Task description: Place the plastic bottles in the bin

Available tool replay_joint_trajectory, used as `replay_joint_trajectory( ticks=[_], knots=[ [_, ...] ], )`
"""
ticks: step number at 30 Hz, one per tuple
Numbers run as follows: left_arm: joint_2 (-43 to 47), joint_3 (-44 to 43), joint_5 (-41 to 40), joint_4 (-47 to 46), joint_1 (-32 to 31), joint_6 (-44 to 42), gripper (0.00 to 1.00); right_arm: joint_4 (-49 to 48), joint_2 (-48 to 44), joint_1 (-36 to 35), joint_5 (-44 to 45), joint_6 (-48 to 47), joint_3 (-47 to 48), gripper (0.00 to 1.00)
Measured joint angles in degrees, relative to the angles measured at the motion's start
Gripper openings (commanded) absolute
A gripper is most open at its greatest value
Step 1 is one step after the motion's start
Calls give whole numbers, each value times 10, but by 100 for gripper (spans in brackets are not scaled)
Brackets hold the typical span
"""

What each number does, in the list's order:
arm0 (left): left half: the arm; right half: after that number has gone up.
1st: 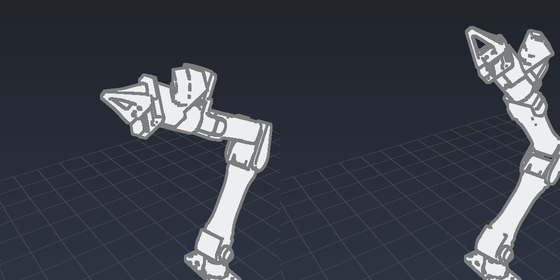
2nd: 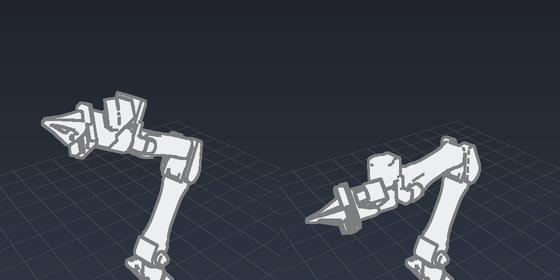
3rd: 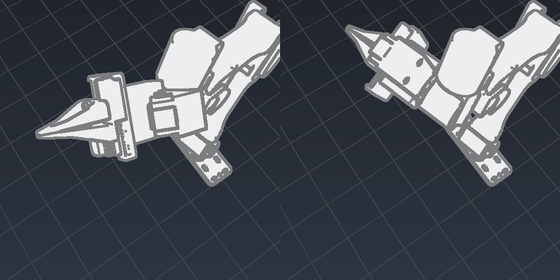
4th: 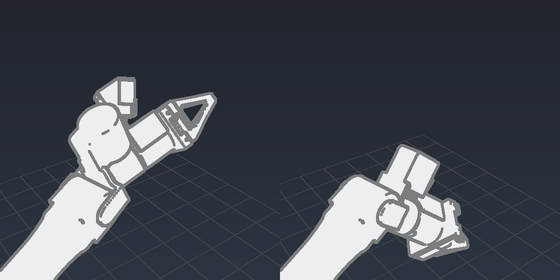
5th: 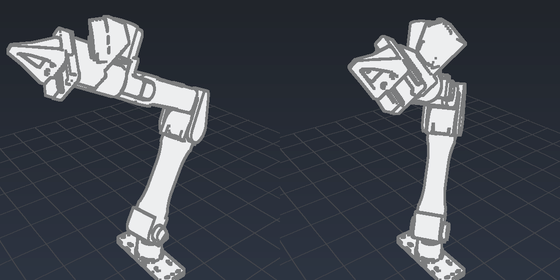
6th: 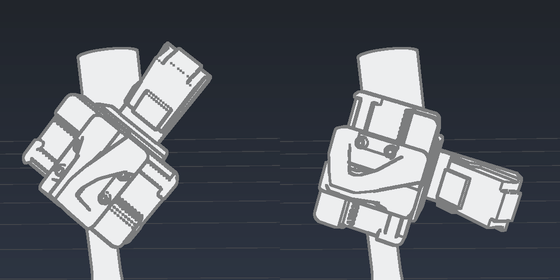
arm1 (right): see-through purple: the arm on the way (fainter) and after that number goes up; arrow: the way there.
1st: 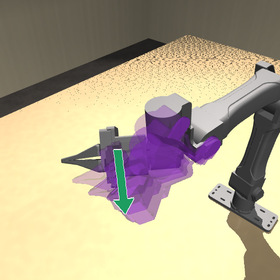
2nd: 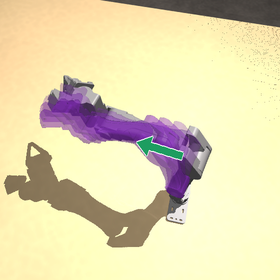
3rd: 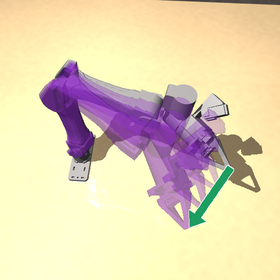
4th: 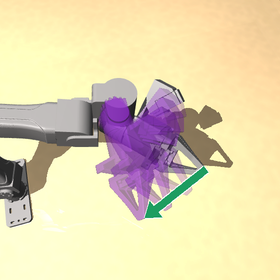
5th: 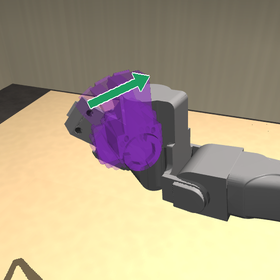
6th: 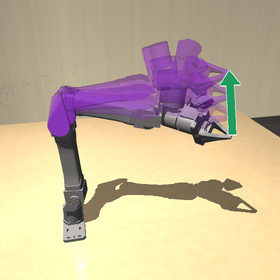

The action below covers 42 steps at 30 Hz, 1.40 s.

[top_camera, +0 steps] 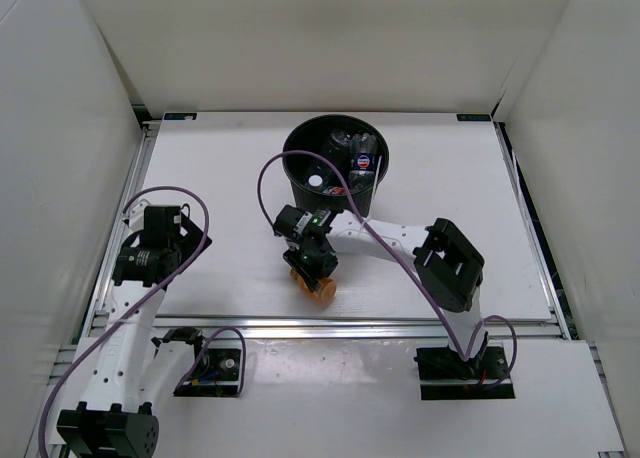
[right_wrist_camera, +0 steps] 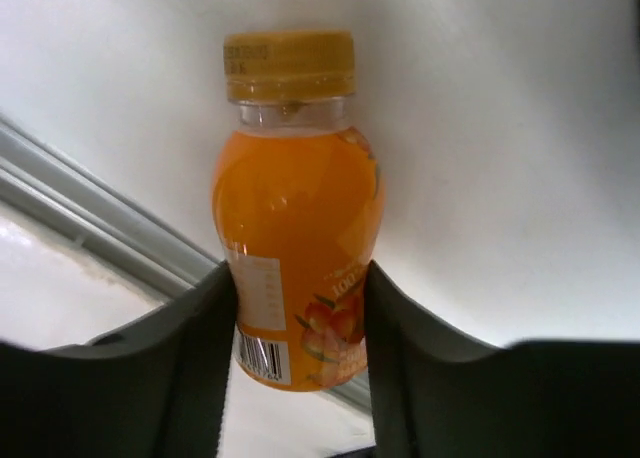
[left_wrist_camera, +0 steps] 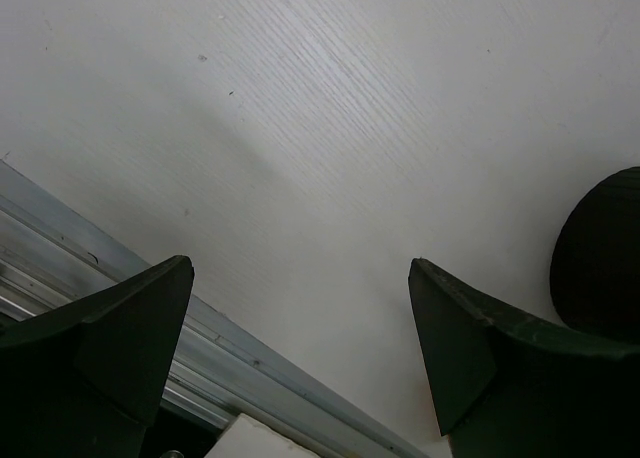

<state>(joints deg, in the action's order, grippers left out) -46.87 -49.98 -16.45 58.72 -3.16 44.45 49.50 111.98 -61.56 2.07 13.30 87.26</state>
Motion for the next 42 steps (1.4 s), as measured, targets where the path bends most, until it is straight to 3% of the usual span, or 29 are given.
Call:
replay_joint_trajectory(
  ticks=[2,8,13,19,22,24,26,27,28,37,42],
  knots=[
    [6,7,0,-4,0,0,100,14,0,-1,-7,2,1,24],
    [10,27,0,-10,0,4,100,67,-12,-23,1,0,19,3],
    [10,28,-3,-19,0,7,100,125,-20,-37,12,-2,112,0],
    [3,28,-11,-23,0,8,100,168,-26,-36,85,-9,379,0],
    [-5,28,-11,-25,0,9,100,159,-51,7,117,-13,472,0],
    [-11,27,-10,-26,0,9,100,150,-77,66,127,-17,481,6],
    [-15,27,-8,-29,0,9,100,150,-87,126,130,-19,481,45],
    [-17,26,-6,-31,0,8,100,150,-86,156,129,-19,480,82],
    [-18,26,-5,-33,0,8,100,150,-82,176,126,-15,480,98],
    [-23,19,8,-35,0,6,100,185,-59,226,114,14,469,100],
    [-23,18,6,-34,0,6,100,230,-117,362,38,94,415,100]
  ],
)
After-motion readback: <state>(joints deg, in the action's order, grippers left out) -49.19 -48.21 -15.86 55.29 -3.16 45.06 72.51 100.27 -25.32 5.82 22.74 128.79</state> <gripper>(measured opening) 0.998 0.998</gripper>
